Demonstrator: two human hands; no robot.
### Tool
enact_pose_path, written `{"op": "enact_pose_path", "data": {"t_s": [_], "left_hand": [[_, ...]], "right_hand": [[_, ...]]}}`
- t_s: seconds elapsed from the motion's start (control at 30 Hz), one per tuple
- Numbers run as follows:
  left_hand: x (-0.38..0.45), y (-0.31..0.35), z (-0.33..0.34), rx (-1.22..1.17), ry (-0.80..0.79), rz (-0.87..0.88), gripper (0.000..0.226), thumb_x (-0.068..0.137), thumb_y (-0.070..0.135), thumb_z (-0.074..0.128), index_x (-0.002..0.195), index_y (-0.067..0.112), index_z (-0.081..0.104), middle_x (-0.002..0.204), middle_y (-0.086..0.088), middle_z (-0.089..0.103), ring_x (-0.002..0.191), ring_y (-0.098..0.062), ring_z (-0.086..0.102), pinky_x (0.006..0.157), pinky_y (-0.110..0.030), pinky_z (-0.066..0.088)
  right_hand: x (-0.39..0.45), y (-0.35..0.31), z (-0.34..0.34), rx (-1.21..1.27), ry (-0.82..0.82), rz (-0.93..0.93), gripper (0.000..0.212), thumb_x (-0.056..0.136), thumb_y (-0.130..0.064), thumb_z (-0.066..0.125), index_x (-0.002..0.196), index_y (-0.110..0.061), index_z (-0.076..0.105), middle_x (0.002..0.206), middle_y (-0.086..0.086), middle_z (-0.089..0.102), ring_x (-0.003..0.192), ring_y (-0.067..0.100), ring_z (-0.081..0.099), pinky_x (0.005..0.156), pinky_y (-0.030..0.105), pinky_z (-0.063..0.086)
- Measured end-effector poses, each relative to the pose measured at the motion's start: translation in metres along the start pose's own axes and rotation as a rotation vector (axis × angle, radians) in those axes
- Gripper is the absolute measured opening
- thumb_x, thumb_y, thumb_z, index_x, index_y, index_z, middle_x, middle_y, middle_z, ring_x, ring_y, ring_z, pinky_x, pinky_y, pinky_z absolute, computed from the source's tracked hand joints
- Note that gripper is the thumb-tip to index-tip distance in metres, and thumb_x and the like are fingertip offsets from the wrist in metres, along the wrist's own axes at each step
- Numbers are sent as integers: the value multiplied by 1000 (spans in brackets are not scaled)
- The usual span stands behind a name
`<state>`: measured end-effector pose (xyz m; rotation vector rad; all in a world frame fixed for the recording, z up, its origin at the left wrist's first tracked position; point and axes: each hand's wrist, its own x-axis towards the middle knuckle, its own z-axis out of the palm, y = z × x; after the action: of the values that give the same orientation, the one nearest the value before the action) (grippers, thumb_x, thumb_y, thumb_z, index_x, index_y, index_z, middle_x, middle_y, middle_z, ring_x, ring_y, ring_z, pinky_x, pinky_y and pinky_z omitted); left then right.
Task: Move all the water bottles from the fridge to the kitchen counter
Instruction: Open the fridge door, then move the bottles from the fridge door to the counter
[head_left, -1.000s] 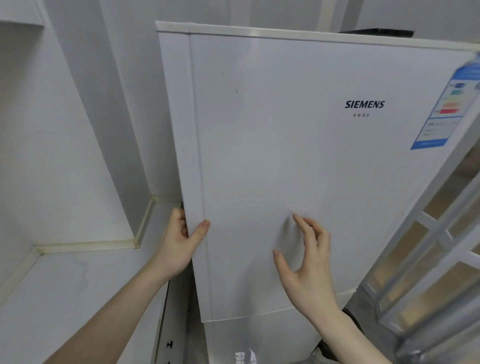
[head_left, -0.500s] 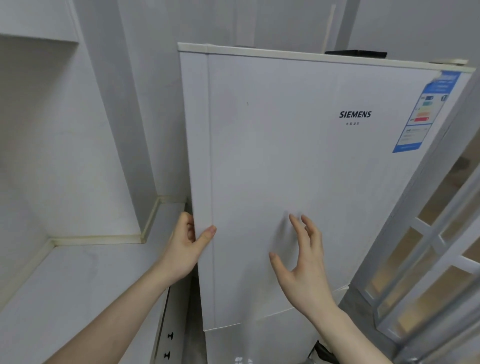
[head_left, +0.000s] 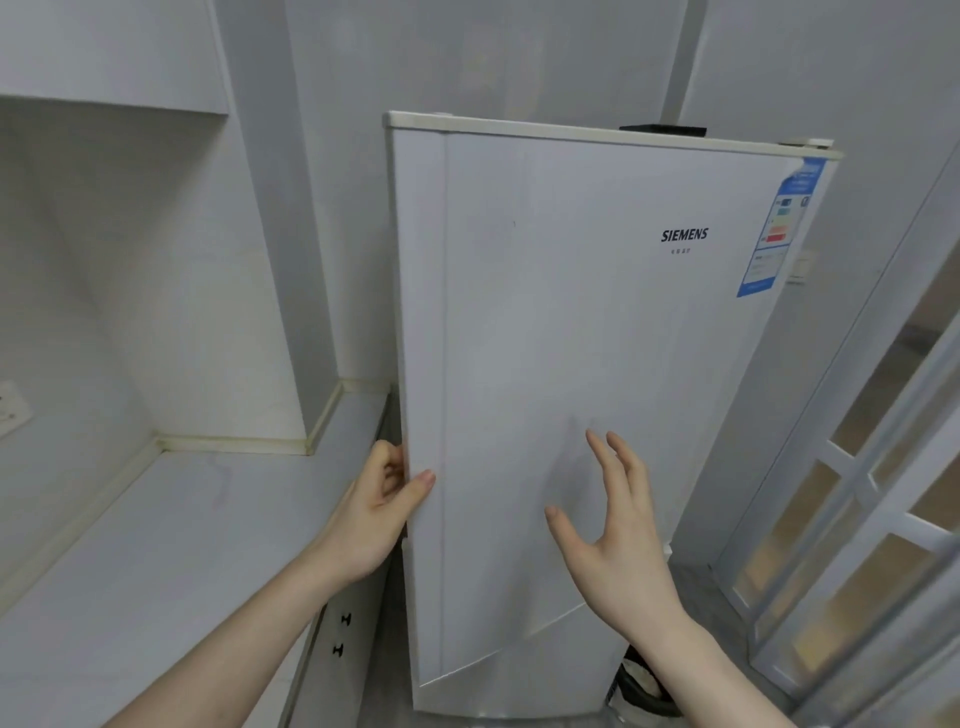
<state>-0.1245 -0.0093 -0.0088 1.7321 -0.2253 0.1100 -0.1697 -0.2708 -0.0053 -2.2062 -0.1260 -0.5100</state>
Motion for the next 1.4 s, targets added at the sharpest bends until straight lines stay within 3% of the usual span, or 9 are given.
{"op": "enact_pose_path", "data": {"t_s": [0.1, 0.2, 0.33, 0.47, 0.63, 0.77, 0.9, 1.1, 1.4], "left_hand": [[-27, 8, 12, 81, -30, 33, 13, 103, 10, 56, 101, -1, 49, 89, 19, 71, 88, 6, 65, 77, -10, 48], [-54, 13, 23, 110, -64, 80, 15, 105, 19, 55, 108, 4, 55, 110, 13, 72, 110, -6, 66, 92, -18, 49], [-93, 23, 45, 119, -111, 123, 25, 101, 35, 52, 115, 15, 60, 122, 11, 69, 120, -10, 62, 102, -30, 47], [-122, 33, 70, 144, -151, 166, 16, 107, 22, 50, 118, 18, 62, 132, 16, 64, 127, -6, 58, 110, -27, 44], [-148, 37, 94, 294, -189, 229, 22, 107, 20, 50, 123, 29, 61, 145, 26, 50, 136, 2, 48, 114, -32, 42], [-165, 44, 116, 407, -235, 309, 26, 107, 21, 48, 128, 31, 60, 149, 34, 37, 142, 12, 32, 115, -19, 31], [-180, 54, 139, 457, -326, 348, 30, 107, 26, 45, 133, 38, 55, 155, 32, 31, 144, 14, 25, 103, 0, 25], [-185, 65, 170, 517, -490, 441, 35, 107, 23, 43, 137, 36, 51, 162, 25, 27, 148, 10, 21, 120, -17, 19], [-173, 68, 196, 505, -500, 485, 41, 95, 4, 52, 125, 32, 61, 151, 26, 43, 141, 7, 36, 116, -21, 32]], "right_hand": [[-24, -6, -17, 9, -10, -19, 82, 94, -32, 71, 158, -46, 22, 163, -28, 9, 152, -4, 15, 112, 27, 25], [-50, -12, -37, 33, -18, -35, 81, 95, -32, 71, 158, -47, 22, 163, -29, 10, 152, -7, 13, 116, 26, 23], [-86, -22, -67, 43, -10, -54, 80, 94, -34, 71, 158, -44, 24, 164, -27, 13, 151, -9, 15, 117, 23, 21], [-113, -32, -95, 44, 32, -97, 78, 94, -34, 71, 158, -42, 27, 163, -26, 18, 149, -10, 18, 115, 21, 22], [-136, -49, -120, 116, 89, -144, 82, 88, -39, 76, 157, -41, 32, 162, -24, 25, 151, -4, 24, 120, 37, 33], [-152, -59, -136, 147, 153, -172, 85, 82, -48, 73, 157, -37, 34, 161, -22, 29, 150, -3, 27, 120, 46, 38], [-165, -54, -147, 148, 246, -164, 88, 84, -36, 79, 159, -33, 33, 161, -20, 30, 150, 3, 32, 118, 51, 40], [-174, -37, -162, 172, 380, -136, 85, 89, -15, 78, 159, -27, 32, 155, -15, 42, 144, 8, 43, 116, 48, 44], [-188, 1, -206, 119, 568, -52, 64, 100, -10, 63, 158, -23, 38, 152, -11, 49, 138, 9, 49, 116, 46, 43]]}}
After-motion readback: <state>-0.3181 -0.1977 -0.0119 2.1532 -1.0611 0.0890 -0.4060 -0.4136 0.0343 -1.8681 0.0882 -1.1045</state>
